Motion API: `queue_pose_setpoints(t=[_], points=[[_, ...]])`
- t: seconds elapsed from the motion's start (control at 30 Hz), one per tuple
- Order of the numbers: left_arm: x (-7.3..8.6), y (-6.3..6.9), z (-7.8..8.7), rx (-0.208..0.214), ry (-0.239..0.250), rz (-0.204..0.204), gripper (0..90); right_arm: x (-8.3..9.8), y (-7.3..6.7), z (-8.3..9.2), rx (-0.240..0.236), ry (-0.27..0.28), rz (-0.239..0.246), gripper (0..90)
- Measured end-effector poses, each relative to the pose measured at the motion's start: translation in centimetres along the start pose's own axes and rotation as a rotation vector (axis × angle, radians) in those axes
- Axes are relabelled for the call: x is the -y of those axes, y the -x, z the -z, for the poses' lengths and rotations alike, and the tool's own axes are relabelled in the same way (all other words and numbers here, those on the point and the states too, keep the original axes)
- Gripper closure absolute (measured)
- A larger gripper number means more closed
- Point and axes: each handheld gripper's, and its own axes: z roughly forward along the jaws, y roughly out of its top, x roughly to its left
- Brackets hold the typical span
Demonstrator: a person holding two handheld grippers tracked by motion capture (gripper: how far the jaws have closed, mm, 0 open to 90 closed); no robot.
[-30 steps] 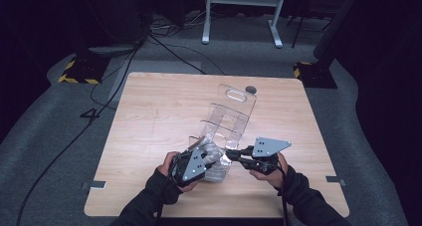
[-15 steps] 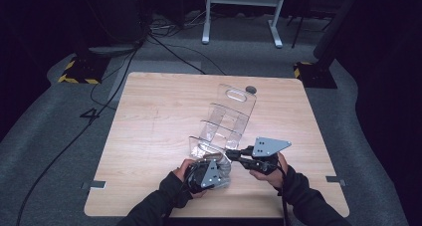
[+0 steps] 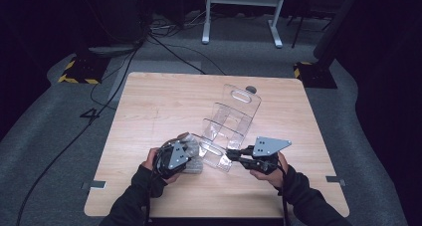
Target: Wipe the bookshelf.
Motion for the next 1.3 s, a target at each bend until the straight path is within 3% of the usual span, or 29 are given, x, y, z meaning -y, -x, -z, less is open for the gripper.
queue_pose_setpoints(t=[0.1, 0.23, 0.3, 0.43, 0.5, 0.57, 0.6, 0.67, 0.7, 0.8, 0.93, 1.03, 1.07, 1.1, 1.23, 1.3], points=[[-1.3, 0.5, 0.5, 0.006, 0.065, -0.002, 73.4, 0.0, 0.0, 0.0, 0.000, 0.001, 0.000, 84.5], [-2.6, 1.4, 0.5, 0.030, 0.110, -0.008, 73.2, 0.0, 0.1, 0.0, -0.003, 0.002, -0.004, 84.4], [-3.3, 2.5, 0.3, 0.067, 0.141, -0.022, 73.3, 0.0, 0.1, 0.0, 0.001, 0.001, -0.007, 84.4], [-4.4, 5.5, -0.8, 0.117, 0.163, -0.097, 73.7, 0.0, 0.1, -0.1, 0.001, -0.001, -0.006, 84.5], [-4.7, 6.9, -2.0, 0.127, 0.134, -0.146, 73.8, 0.0, 0.1, -0.1, 0.002, -0.001, -0.008, 84.5], [-4.4, 7.4, -2.8, 0.155, 0.118, -0.151, 73.8, 0.0, 0.1, 0.0, 0.004, -0.002, -0.007, 84.7], [-4.1, 7.6, -3.3, 0.176, 0.086, -0.165, 73.9, 0.0, 0.0, 0.1, 0.006, -0.004, -0.005, 84.7], [-3.5, 8.2, -4.1, 0.158, 0.035, -0.222, 74.2, 0.0, 0.0, 0.1, 0.007, -0.005, -0.004, 84.8], [-3.1, 8.2, -4.4, 0.168, 0.016, -0.226, 74.3, 0.0, 0.0, 0.1, 0.008, -0.007, -0.001, 84.9], [-2.6, 6.9, -4.4, 0.186, 0.010, -0.188, 74.6, 0.0, 0.0, 0.2, 0.011, -0.009, 0.004, 84.9], [-1.7, 5.1, -3.2, 0.095, -0.020, -0.172, 74.4, 0.0, -0.1, 0.3, 0.013, -0.010, 0.004, 85.0], [-0.8, 2.5, -1.7, 0.021, -0.019, -0.100, 74.0, 0.1, 0.0, 0.3, 0.011, -0.007, -0.001, 84.9], [-0.8, 2.5, -1.7, 0.021, -0.019, -0.100, 74.0, 0.1, 0.0, 0.3, 0.011, -0.007, -0.001, 84.9], [-0.5, 1.6, -1.3, -0.001, -0.018, -0.078, 74.0, 0.0, 0.0, 0.3, 0.011, -0.007, -0.001, 84.7], [-0.2, -0.5, -0.5, -0.113, -0.025, -0.021, 73.7, 0.0, 0.0, 0.1, 0.017, -0.006, -0.004, 83.5], [0.0, -1.4, -0.2, -0.113, -0.001, 0.031, 73.8, 0.0, 0.0, 0.1, 0.017, -0.006, -0.008, 83.3]])
